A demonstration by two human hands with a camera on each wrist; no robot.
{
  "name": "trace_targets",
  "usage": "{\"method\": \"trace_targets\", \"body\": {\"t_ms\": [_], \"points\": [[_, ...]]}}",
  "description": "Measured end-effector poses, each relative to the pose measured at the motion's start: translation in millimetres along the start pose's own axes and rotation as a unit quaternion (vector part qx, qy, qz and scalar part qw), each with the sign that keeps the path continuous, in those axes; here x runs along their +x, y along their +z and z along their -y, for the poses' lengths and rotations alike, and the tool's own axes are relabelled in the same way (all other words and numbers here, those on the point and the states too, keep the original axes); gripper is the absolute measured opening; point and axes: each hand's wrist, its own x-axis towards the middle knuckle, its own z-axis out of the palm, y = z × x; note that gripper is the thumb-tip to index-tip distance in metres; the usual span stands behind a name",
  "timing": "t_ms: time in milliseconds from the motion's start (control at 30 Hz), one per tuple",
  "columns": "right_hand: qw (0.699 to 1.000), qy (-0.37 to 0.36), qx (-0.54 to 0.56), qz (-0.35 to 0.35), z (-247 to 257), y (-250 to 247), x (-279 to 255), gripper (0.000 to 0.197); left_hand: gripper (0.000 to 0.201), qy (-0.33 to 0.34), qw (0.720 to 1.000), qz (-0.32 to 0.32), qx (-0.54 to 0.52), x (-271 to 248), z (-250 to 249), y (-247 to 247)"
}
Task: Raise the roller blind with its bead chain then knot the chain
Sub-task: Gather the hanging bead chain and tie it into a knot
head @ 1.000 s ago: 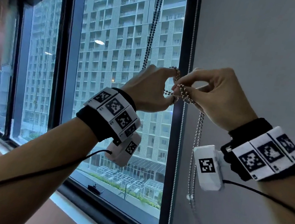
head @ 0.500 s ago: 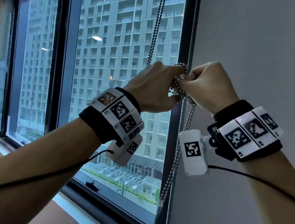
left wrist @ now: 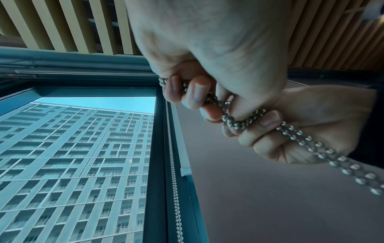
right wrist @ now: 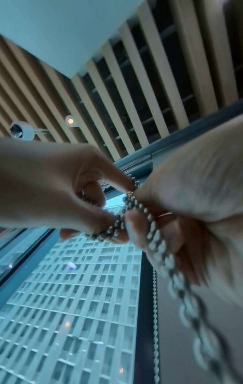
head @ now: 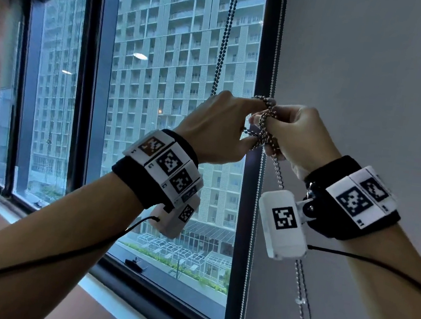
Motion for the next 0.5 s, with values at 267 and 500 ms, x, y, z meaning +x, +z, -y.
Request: {"method": "trace_targets", "body": {"t_ms": [267,500], "points": [[0.995,0.011,0.083,0.054,-1,-10,-12,0.018,0.054,-0.008,1.0,-0.001,-0.022,-1,0,-5],[0.981,0.034,0.171,0.088,-7,-20,-18,0.027,0.054,-0.001,0.999,-0.001,-0.041,1,-7,-7]]}}
